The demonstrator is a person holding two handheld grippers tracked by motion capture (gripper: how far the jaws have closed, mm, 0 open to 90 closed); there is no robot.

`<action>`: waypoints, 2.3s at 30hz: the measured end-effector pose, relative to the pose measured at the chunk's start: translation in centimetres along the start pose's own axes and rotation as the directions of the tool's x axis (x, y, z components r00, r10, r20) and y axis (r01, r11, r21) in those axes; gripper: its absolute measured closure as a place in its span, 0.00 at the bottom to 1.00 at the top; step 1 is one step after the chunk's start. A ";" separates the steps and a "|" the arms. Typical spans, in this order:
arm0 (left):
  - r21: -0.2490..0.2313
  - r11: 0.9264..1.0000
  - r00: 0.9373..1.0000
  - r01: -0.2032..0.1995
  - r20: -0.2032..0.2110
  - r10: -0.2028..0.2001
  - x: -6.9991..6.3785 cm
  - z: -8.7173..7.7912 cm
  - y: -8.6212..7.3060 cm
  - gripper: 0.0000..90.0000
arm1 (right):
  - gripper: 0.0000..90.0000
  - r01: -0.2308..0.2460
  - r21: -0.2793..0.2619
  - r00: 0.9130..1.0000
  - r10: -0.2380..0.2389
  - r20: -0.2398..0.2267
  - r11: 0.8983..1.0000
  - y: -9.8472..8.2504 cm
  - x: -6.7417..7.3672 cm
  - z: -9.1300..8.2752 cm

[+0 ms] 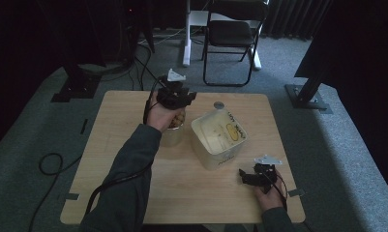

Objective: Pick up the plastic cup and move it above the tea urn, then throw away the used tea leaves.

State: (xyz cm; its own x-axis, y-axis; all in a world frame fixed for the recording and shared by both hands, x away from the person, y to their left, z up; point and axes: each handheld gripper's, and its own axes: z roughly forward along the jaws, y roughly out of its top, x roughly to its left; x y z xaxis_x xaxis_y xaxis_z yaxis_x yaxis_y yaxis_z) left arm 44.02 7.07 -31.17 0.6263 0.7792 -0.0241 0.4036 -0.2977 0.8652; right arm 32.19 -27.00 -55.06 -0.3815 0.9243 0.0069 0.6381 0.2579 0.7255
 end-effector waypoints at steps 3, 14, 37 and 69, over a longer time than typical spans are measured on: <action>-0.006 1.000 1.000 -0.002 -0.008 0.002 0.3 -0.5 0.1 0.68 | 0.14 0.000 0.000 1.000 0.000 -0.001 1.000 0.0 0.0 0.0; -0.010 0.999 0.998 0.053 -0.023 -0.053 3.2 -3.3 -1.2 0.63 | 0.14 0.000 0.000 1.000 0.000 -0.001 1.000 0.0 0.0 0.0; -0.046 0.981 0.978 0.187 -0.083 -0.190 10.1 -11.4 -13.3 0.52 | 0.14 0.000 0.001 1.000 0.000 -0.001 1.000 0.0 0.0 0.0; 0.167 0.961 0.975 0.220 -0.027 -0.219 6.7 -13.3 -27.4 0.81 | 0.14 0.000 0.001 1.000 0.000 -0.001 1.000 0.0 0.0 0.0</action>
State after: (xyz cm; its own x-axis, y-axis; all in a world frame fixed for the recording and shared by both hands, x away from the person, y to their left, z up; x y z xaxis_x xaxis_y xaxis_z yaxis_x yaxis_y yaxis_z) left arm 28.25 27.76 -48.39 0.5048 0.8400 -0.1990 0.6372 -0.2070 0.7423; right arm 32.18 -26.99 -55.06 -0.3819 0.9242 0.0074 0.6387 0.2581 0.7248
